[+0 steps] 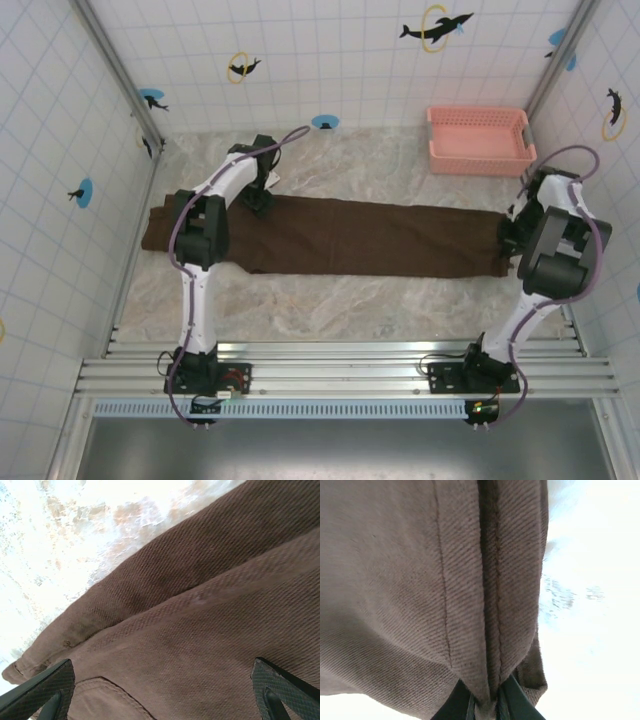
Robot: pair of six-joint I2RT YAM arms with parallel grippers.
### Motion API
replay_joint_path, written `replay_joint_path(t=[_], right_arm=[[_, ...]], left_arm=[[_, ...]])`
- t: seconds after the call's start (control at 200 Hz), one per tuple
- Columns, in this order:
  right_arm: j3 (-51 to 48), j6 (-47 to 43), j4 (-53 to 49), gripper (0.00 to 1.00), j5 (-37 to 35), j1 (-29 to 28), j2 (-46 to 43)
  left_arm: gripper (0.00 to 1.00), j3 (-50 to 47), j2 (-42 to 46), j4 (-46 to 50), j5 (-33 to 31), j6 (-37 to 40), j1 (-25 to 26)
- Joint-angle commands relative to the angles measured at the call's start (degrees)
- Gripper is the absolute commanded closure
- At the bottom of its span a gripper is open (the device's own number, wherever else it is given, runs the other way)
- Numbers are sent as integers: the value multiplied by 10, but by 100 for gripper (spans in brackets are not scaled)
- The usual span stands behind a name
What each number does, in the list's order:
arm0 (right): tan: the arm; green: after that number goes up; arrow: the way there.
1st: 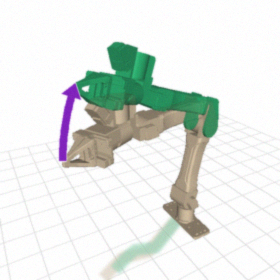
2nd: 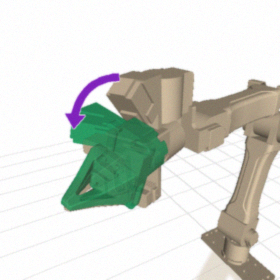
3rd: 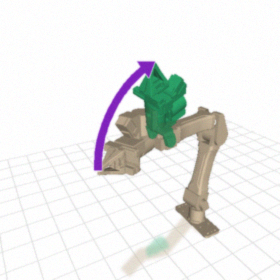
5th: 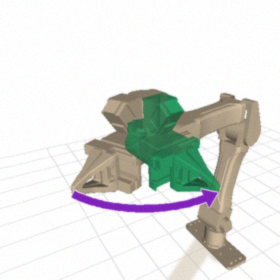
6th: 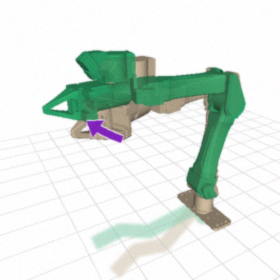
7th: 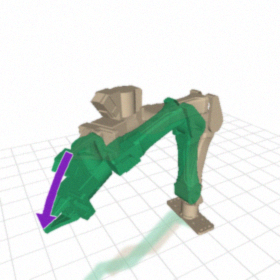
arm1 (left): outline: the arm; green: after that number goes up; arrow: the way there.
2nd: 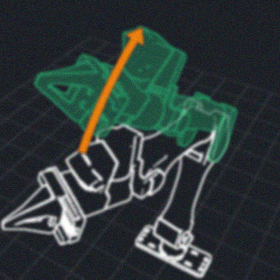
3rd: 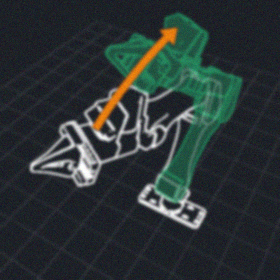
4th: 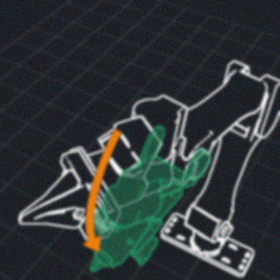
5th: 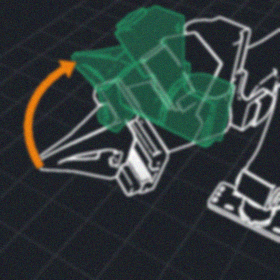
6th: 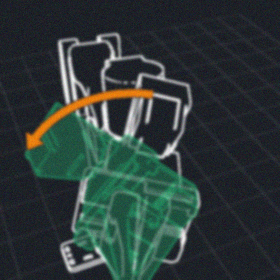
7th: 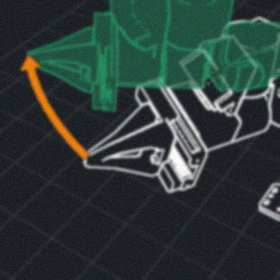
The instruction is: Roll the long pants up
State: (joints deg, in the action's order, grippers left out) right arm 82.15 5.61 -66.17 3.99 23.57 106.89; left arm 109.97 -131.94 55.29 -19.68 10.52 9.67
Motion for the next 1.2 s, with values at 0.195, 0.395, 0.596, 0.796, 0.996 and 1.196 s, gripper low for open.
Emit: replay_joint_path(t=[0.195, 0.395, 0.596, 0.796, 0.996, 1.196], right_arm=[[113, -13, -20, 100, 33, 12, -75], [195, -18, -16, 100, 59, 17, -47], [260, -14, -3, 100, 124, 20, -31], [197, 23, 46, 100, 227, 5, -65], [132, 49, 105, 100, 250, -45, -96], [149, 77, 121, 100, 251, -68, -141]], left_arm=[[12, -21, 91, 25, 103, -129, 67], [9, -15, 115, 26, 181, -188, 169], [7, 15, 57, 21, 166, -239, 258], [8, 67, -8, 41, 125, -284, 273], [7, 80, -50, 56, 87, -290, 272], [7, 117, -96, 61, 132, -324, 276]])
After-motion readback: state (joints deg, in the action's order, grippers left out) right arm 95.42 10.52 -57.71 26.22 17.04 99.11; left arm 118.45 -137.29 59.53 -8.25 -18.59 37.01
